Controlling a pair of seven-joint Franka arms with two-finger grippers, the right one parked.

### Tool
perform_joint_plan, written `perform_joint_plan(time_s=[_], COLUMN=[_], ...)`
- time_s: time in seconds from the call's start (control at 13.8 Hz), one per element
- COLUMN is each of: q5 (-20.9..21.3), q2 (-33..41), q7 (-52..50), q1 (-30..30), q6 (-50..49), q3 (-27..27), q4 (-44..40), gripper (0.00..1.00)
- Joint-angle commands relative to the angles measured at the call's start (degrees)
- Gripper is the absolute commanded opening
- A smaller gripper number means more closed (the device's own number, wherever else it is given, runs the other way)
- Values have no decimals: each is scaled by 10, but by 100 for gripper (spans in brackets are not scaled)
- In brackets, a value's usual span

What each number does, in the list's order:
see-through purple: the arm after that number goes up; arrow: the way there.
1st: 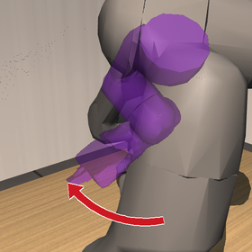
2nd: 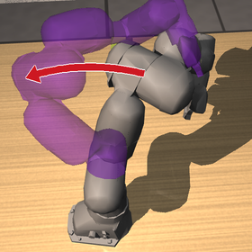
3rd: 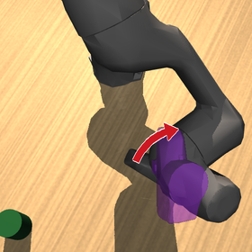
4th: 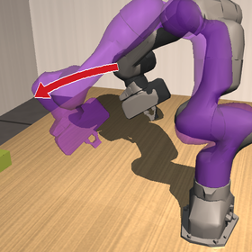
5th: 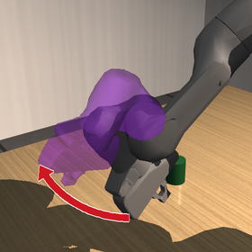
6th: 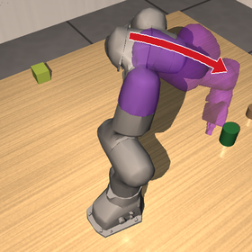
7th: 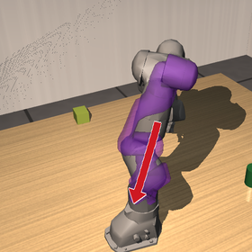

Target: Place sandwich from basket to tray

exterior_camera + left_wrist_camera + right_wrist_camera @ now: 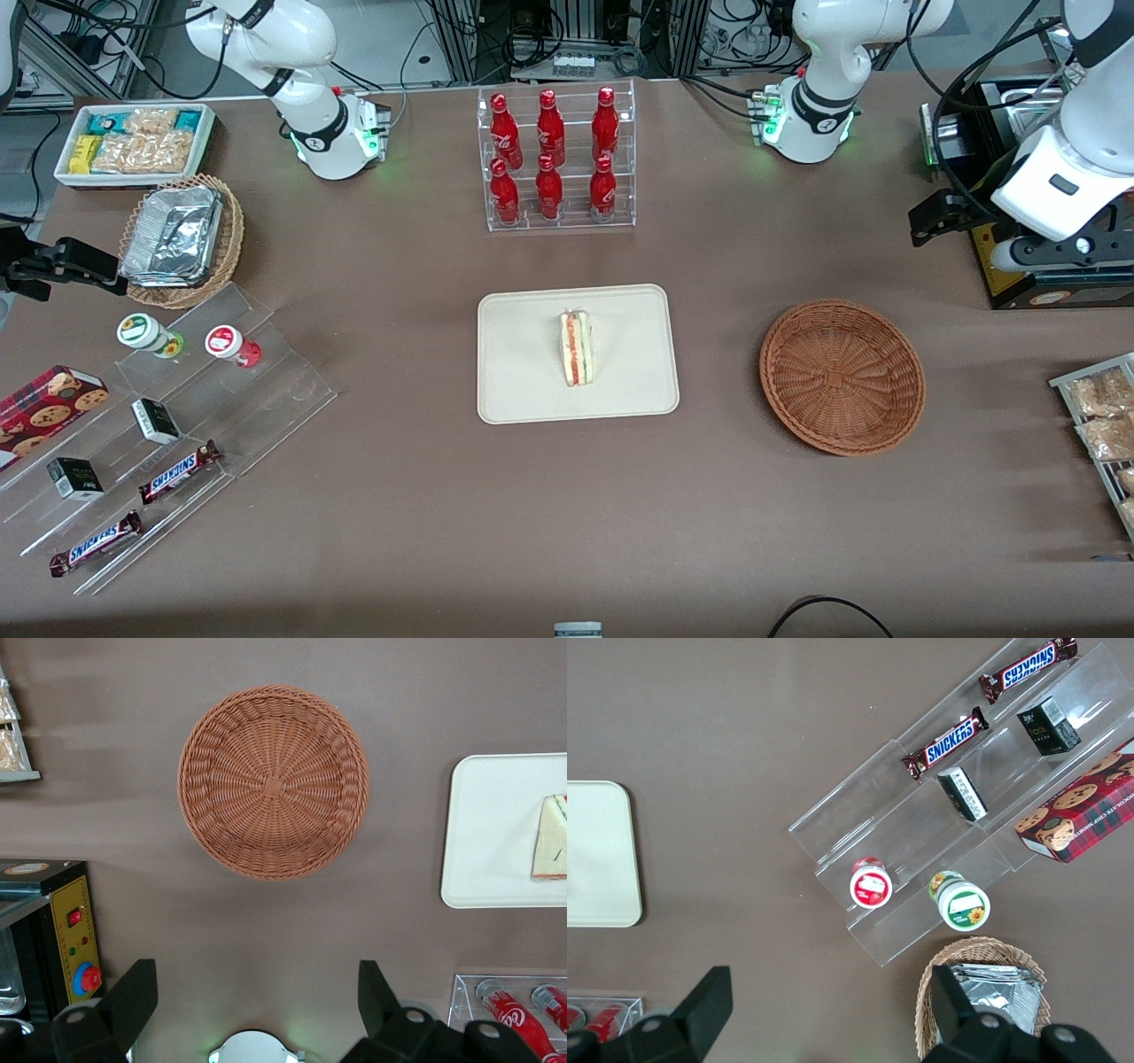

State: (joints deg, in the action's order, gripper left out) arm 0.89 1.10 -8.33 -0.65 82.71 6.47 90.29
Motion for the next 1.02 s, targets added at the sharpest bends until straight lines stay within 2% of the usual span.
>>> perform_joint_plan(time_s=[0.0, 0.22, 0.51, 0.94], q5=[-6, -6, -3, -5], q2=[51, 36, -6, -8], q7=[9, 9, 9, 8], q1=[-44, -44, -44, -28], q6=[12, 18, 11, 10], q3=[-46, -46, -46, -45], q4=[58, 43, -23, -29], gripper=[100, 100, 100, 100])
